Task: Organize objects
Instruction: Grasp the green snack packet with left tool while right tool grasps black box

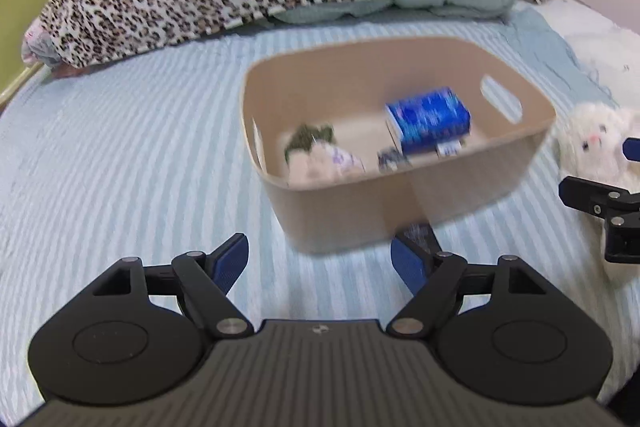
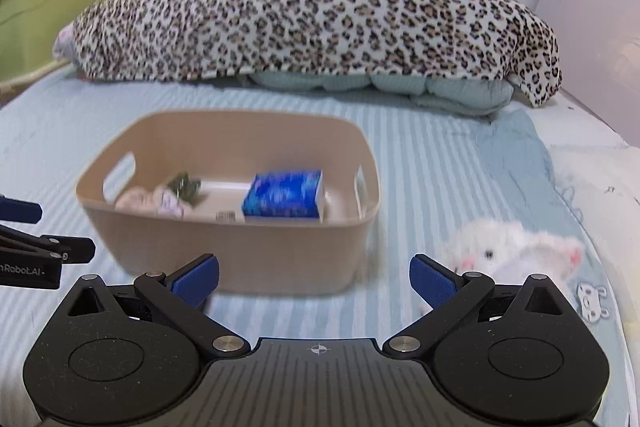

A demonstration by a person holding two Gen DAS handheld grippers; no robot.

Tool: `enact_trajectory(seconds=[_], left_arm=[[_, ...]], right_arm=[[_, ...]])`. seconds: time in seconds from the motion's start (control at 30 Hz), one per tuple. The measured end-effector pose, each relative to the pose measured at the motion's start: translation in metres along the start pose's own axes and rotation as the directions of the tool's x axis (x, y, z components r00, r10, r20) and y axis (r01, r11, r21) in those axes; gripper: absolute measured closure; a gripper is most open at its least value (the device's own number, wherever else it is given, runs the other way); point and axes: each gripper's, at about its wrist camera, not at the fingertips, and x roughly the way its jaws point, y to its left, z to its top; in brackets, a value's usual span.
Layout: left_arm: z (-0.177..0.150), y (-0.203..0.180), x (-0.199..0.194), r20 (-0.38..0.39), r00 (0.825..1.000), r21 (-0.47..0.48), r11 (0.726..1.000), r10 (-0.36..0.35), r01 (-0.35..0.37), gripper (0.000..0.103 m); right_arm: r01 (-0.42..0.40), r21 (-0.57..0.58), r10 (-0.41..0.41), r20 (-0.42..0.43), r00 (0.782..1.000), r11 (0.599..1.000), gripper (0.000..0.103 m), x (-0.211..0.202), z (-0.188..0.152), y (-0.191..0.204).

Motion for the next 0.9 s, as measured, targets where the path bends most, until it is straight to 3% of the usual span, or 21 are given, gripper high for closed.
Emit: enact_trajectory(seconds=[0.37,0.7,0.9], left_arm=[[-0.054,-0.012,0.022,-0.151,0.983,0.005,0.995,-0.101,0.103,0.024],[-0.071,-0.01,0.049,-0.217,0.969,-0.028,0.993,-0.117,0.113,0.025],[-0.067,-0.004,0.052,-0.197,0.97,-0.037,0.989,-0.145,0.141,0.04]], right_arm=[[-0.012,0.01,0.013,-0.113,0.994,1.0,0.0,0.015,-0.053,0.003],[-0.037,0.024,0.04,-0.16,0.986,0.999,0.0,0.031,-0.076,0.012],[-0.066,0.016,0.068,-0.172,0.983,0.998,0.0,0.041,-0.074,0.025]])
